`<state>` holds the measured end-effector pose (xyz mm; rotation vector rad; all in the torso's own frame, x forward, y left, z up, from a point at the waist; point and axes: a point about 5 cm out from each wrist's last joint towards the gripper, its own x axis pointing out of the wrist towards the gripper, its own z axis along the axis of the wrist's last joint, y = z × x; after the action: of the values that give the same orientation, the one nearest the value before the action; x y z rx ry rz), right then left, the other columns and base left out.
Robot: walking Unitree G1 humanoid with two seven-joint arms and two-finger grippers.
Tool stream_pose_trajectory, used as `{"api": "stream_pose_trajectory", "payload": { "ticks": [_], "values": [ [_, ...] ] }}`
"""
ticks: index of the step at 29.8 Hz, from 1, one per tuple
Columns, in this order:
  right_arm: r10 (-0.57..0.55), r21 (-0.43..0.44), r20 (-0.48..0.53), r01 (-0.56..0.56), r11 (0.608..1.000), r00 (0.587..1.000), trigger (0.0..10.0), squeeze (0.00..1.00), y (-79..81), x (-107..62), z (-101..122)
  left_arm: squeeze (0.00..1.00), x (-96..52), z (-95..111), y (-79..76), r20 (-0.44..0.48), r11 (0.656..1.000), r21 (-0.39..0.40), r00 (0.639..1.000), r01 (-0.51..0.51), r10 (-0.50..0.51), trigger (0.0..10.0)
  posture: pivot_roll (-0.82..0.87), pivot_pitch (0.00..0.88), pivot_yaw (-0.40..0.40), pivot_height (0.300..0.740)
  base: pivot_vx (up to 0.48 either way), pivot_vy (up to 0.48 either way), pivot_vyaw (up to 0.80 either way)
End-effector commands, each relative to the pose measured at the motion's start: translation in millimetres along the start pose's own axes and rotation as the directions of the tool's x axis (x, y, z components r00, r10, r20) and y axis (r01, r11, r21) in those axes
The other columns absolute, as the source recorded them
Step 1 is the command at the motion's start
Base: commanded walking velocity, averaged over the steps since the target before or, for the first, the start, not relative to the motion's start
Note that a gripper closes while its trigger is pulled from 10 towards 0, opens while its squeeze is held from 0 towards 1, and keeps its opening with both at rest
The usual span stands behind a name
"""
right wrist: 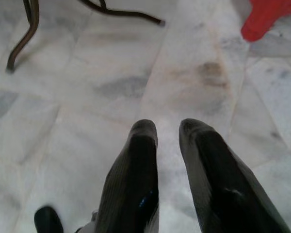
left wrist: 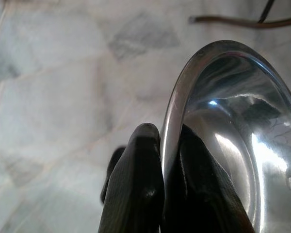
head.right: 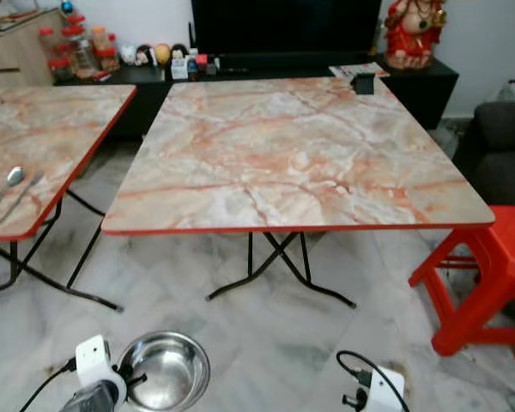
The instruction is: Setting the table
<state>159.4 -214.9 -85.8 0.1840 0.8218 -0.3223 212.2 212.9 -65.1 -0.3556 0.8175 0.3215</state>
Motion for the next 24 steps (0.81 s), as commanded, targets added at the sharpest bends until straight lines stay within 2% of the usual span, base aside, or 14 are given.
{"api": "stream_pose_trajectory", "payload": {
  "ticks": [1,5,16,24],
  "values": [
    [0.010,0.010,0.003,-0.010,1.000,1.000,10.0,0.00,5.0,1.0,1.8,0.00,0.3,5.9,2.9,0.018,1.000,0.027,1.000,0.000,-0.001,10.0,-0.03,0.000,-0.009,0.740,0.000,0.000,0.00],
    [0.012,0.009,0.005,-0.012,1.000,1.000,10.0,0.00,6.0,1.3,2.7,0.00,0.2,5.8,2.4,0.021,0.999,0.037,1.000,0.002,-0.003,10.0,-0.03,0.000,-0.007,0.740,0.156,0.000,0.00],
    [0.017,-0.029,-0.012,-0.017,0.999,1.000,10.0,0.00,7.5,1.3,1.2,0.00,0.6,7.0,0.4,0.024,0.999,0.046,1.000,0.008,-0.009,10.0,-0.03,0.000,-0.007,0.740,0.405,0.000,0.00],
    [0.017,-0.025,-0.012,-0.017,1.000,1.000,10.0,0.00,7.2,0.9,0.1,0.00,0.5,6.7,0.4,0.023,0.999,0.045,1.000,0.011,-0.012,10.0,-0.03,0.000,-0.009,0.740,0.426,0.000,0.00]
  ]
}}
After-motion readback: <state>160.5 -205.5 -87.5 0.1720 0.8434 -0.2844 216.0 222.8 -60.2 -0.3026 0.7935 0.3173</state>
